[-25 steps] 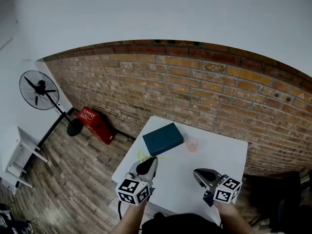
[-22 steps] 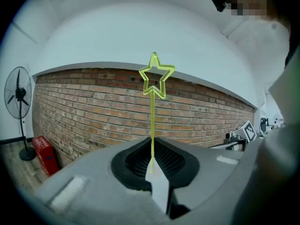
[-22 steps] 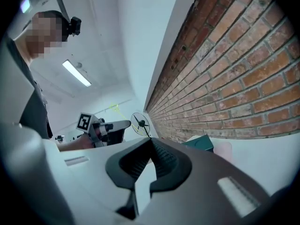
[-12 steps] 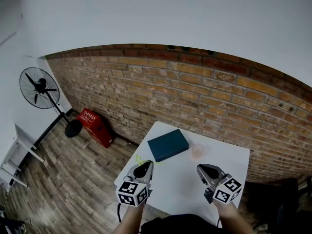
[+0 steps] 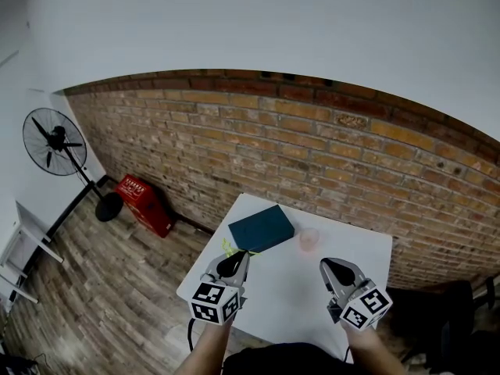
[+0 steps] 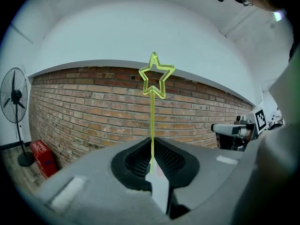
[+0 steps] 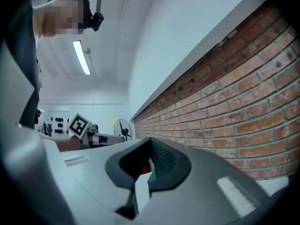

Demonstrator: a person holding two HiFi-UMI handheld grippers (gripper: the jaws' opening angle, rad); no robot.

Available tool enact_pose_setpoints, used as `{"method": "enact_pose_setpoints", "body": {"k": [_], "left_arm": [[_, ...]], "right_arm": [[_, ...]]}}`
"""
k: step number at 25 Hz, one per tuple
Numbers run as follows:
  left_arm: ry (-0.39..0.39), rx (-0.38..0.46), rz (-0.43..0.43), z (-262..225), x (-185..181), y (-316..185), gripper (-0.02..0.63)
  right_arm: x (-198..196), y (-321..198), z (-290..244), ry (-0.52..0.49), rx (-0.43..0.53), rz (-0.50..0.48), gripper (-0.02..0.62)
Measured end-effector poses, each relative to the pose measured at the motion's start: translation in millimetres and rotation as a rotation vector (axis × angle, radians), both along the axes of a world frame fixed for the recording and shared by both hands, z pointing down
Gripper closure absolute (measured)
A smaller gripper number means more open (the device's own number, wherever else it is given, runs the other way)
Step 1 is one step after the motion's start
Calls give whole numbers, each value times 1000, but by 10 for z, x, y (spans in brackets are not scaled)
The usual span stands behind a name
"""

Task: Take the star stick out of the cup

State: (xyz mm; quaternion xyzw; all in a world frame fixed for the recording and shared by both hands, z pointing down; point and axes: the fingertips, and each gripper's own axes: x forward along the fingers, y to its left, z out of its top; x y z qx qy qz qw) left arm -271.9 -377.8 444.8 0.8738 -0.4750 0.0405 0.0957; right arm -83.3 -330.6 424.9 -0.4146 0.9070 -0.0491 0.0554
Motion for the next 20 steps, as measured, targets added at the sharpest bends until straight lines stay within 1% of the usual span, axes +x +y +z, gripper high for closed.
{"method": "enact_pose_setpoints", "body": {"k": [4, 8, 10, 20], "left_arm": [[-1, -1, 10, -11, 106, -35, 584], [-12, -4, 13, 2, 182, -22, 584], [-16, -11, 14, 41, 217, 21, 584], [-30, -40, 13, 175, 300, 130, 584]], "right_arm": [[88, 18, 50, 22, -13, 22, 597], [127, 26, 135, 116, -14, 52, 597], [142, 58, 160, 137, -11, 55, 597], [158, 176, 221, 113, -25, -4, 597]]}}
